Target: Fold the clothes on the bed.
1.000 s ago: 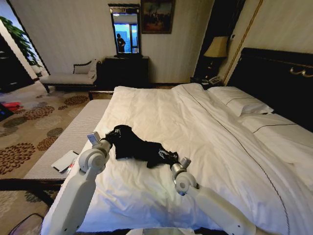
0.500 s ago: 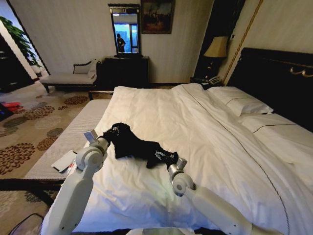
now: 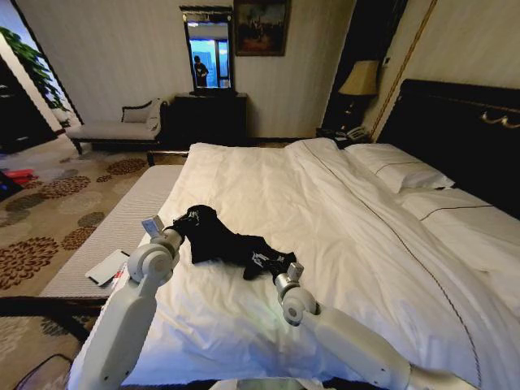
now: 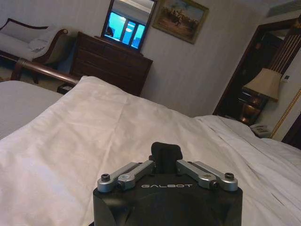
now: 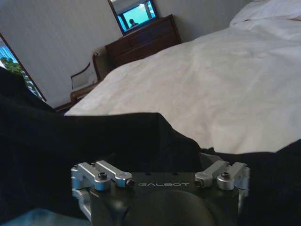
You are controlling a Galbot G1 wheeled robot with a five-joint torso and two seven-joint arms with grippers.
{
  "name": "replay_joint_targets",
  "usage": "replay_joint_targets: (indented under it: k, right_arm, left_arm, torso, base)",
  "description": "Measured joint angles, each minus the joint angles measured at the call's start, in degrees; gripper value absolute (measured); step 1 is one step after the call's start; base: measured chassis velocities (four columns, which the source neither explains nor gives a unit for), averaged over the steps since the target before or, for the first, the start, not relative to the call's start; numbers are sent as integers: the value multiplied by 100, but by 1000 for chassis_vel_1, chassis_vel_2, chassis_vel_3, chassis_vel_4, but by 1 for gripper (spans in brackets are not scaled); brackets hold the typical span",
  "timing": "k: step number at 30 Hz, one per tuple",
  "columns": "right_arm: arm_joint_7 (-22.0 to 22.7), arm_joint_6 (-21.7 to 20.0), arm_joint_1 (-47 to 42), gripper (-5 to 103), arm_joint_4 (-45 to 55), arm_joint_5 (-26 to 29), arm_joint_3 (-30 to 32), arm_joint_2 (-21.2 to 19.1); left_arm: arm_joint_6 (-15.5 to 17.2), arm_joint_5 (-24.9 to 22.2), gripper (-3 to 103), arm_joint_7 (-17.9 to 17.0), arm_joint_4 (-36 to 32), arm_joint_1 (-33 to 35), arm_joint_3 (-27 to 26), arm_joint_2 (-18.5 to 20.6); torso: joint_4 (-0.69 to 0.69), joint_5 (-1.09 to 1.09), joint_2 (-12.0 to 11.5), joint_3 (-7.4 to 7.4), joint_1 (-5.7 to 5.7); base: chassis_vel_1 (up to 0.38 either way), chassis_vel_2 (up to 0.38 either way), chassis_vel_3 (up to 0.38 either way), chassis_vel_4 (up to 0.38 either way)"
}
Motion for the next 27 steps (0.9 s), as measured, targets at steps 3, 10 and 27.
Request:
replay_joint_targets:
  k: [3, 10, 27]
  right_arm:
    - [9, -8, -12, 89, -33, -19, -13, 9]
    - [-52, 31, -33, 73, -17, -25, -13, 11]
    - [-407, 268, -245, 7, 93, -48, 104, -2]
  left_arm:
    - [1, -1, 1, -2, 7, -11, 0, -7]
    - [2, -3, 1, -2, 26, -28, 0, -14]
    - [2, 5, 1, -3, 50, -42, -32, -1]
  torso:
    - [0, 0, 0, 0, 0]
    - [0, 0, 0, 0, 0]
    - [0, 0, 0, 0, 0]
  base:
    - [0, 0, 0, 0]
    - [0, 0, 0, 0]
    - [0, 0, 0, 0]
